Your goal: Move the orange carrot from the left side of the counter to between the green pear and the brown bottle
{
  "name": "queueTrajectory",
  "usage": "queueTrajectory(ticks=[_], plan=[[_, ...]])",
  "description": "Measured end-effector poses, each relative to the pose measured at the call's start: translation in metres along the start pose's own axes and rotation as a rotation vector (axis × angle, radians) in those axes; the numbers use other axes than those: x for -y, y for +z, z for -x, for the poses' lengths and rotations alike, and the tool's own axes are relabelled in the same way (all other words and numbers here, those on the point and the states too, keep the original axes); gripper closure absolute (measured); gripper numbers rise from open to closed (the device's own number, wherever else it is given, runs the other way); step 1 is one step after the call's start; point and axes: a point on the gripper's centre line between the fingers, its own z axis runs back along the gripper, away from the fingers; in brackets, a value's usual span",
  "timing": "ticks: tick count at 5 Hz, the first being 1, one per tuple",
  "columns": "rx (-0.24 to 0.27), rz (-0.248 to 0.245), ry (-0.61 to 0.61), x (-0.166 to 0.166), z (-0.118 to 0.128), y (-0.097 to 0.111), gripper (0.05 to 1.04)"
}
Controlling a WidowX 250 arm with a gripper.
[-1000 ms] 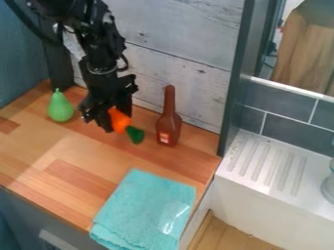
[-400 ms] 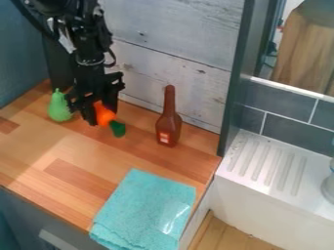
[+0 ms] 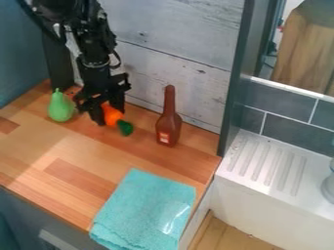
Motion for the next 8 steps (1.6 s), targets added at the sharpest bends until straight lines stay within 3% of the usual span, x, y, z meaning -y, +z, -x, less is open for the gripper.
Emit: queueTrajectory(ticks=[1,2,3,4,6,7,8], plan=[[-0.019,-0.024,-0.007,-0.001,0.002,-0.014,0.492],[-0.023,-0.014,-0.013,0.004,0.001,-0.018,0.436],[-0.042,-0.018,-0.035,0.009,0.001,-0.019,0.134],[-0.036,-0.028,-0.060,0.012,0.003,-0.018,0.083],[0.002,-0.009,-0.088,0.025,0.018,-0.018,0.083],[0.018,-0.035,-0.110,0.025,0.024,-0.017,0.083],[0.061,-0.080,-0.111,0.019,0.025,0.010,0.083]])
